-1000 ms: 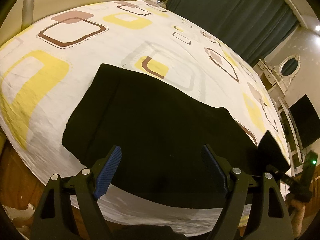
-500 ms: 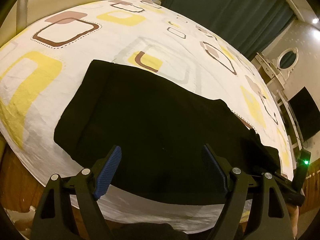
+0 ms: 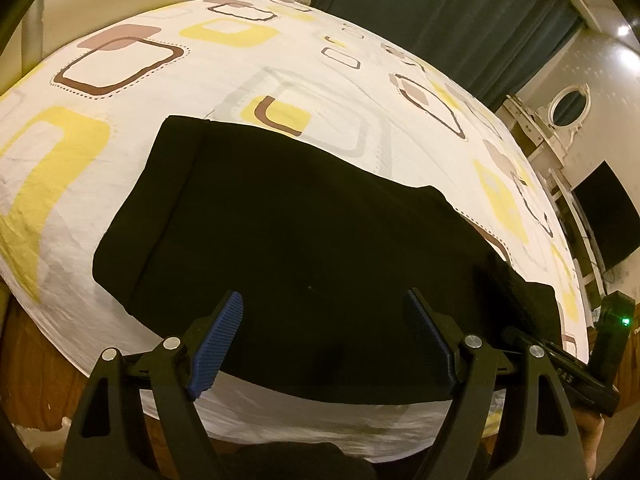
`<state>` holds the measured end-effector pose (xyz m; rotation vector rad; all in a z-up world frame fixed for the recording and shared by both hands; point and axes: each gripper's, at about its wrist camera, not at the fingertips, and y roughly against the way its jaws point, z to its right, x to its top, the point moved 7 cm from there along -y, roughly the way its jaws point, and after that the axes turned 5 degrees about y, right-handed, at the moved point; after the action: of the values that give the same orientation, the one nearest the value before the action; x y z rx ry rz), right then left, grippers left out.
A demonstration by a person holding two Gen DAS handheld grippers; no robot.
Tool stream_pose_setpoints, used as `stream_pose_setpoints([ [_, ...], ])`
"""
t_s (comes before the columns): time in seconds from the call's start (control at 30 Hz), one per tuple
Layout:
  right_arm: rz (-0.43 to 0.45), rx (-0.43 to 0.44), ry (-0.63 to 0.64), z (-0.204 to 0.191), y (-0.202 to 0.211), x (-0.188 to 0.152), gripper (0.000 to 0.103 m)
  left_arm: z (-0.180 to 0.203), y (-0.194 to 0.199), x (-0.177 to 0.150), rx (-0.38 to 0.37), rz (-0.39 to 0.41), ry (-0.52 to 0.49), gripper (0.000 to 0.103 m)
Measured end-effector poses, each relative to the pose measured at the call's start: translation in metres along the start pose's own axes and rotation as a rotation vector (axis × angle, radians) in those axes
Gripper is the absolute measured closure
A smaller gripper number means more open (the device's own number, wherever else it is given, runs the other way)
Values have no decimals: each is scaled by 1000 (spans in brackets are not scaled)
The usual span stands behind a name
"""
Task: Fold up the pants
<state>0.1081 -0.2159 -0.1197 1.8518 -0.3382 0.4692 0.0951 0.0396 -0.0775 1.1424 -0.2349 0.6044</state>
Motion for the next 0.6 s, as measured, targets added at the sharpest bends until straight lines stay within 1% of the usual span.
stream_pose_setpoints([
  [0.03,-4,25,-9,-3,-1,-1,62,0,0,0,0,0,-1,22],
  [0.07,-6,31,-10,-6,-1,-3,62,0,-1,0,0,0,-1,22],
  [0.13,-8,29,0,-9,-3,-5,60,0,-1,0,0,-4,-1,22],
  [0.23,-34,56,-22,-9,-13,-10,57,0,-1,-1,-1,-7,0,22],
  [0.3,-35,51,-10,-9,-20,-12,56,1,-1,-1,-2,-8,-1,22],
  [0.33,-31,55,-5,-10,-21,-13,54,1,-2,-1,-2,-9,-3,22],
  [0.37,-29,70,-7,-10,-21,-13,49,1,-2,-2,-2,-10,-5,22],
  [0.4,-25,90,-11,-11,-20,-13,47,2,-3,-2,-3,-11,-7,22],
  [0.47,-12,138,-16,-10,-9,-8,48,2,-3,-2,-4,-12,-10,22],
  [0.5,12,183,-23,-8,4,-3,48,3,-3,-3,-4,-12,-11,22],
  [0.6,96,222,-51,13,42,14,48,3,-3,-3,-8,-13,-11,22],
])
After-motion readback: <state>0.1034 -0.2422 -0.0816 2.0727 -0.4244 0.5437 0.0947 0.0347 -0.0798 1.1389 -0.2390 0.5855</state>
